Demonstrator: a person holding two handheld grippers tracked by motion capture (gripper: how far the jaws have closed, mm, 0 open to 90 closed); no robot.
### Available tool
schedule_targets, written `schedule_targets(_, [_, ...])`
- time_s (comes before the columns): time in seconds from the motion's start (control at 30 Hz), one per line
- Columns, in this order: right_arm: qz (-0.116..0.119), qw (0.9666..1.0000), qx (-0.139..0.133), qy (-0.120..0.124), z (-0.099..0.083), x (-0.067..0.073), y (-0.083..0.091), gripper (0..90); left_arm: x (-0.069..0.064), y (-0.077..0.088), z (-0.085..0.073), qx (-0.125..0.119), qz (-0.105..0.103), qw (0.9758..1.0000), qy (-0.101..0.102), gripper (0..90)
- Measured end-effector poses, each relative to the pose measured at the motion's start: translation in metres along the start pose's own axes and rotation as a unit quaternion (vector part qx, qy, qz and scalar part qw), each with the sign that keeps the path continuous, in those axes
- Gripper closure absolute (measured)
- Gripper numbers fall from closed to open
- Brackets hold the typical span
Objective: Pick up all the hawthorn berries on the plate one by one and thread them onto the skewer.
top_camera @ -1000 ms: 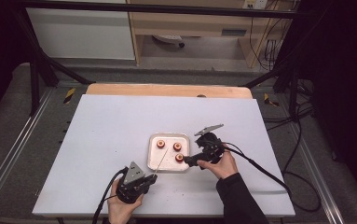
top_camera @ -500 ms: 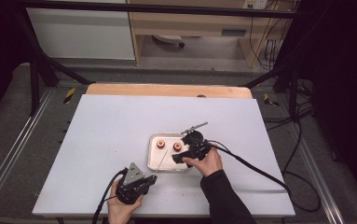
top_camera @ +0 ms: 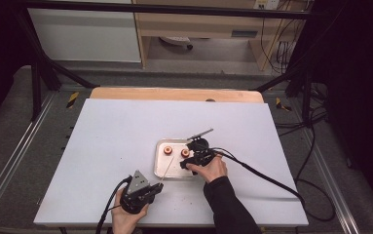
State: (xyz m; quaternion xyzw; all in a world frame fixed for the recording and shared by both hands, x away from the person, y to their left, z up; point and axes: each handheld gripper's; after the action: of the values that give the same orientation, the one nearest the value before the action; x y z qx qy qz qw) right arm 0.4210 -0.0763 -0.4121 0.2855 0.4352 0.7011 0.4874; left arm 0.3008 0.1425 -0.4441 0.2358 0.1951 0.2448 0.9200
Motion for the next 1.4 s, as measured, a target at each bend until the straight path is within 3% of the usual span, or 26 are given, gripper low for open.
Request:
schedule_targets(0.43, [0.004, 0.9990, 0.027, -0.035, 0.004, 0.001, -0.012, 55.8, 0.000, -0.001, -0.002, 0.003, -0.002, 1.0000, 0.001, 88.2])
schedule_targets(0.83, [0.009, 0.9984, 0.036, -0.043, 0.004, 0.002, -0.013, 59.5, 0.000, -0.003, -0.002, 0.003, -0.003, 1.0000, 0.003, 88.2])
schedule_targets(1.03, [0.029, 0.9983, 0.016, -0.047, 0.003, 0.000, -0.002, 59.6, -0.001, -0.002, -0.002, -0.001, -0.002, 1.0000, 0.001, 88.2])
schedule_targets(1.17, [0.047, 0.9973, -0.017, -0.054, 0.002, -0.007, 0.011, 59.6, -0.001, -0.003, -0.001, -0.004, 0.000, 1.0000, 0.002, 88.2])
schedule_targets(1.2, [0.060, 0.9957, -0.033, -0.062, 0.000, -0.012, 0.018, 59.6, -0.002, -0.003, -0.001, -0.006, 0.001, 1.0000, 0.002, 88.2])
schedule_targets(1.27, [0.067, 0.9948, -0.043, -0.064, -0.002, -0.016, 0.020, 59.6, -0.003, -0.005, 0.000, -0.005, 0.002, 1.0000, 0.002, 88.2])
schedule_targets(1.4, [0.087, 0.9897, -0.076, -0.084, -0.010, -0.030, 0.029, 59.6, -0.006, -0.008, 0.003, -0.007, 0.004, 1.0000, -0.003, 88.3])
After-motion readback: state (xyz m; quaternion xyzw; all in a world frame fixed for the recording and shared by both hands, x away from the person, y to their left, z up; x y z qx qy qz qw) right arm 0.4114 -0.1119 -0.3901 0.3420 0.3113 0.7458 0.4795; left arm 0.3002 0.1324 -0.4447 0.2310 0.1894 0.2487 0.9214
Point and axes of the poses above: each handheld gripper's, and its own axes: y roughly backward along the jaws, z roughly out of its top, x roughly to its left, and after that the axes turned 14 degrees about -z, right-handed
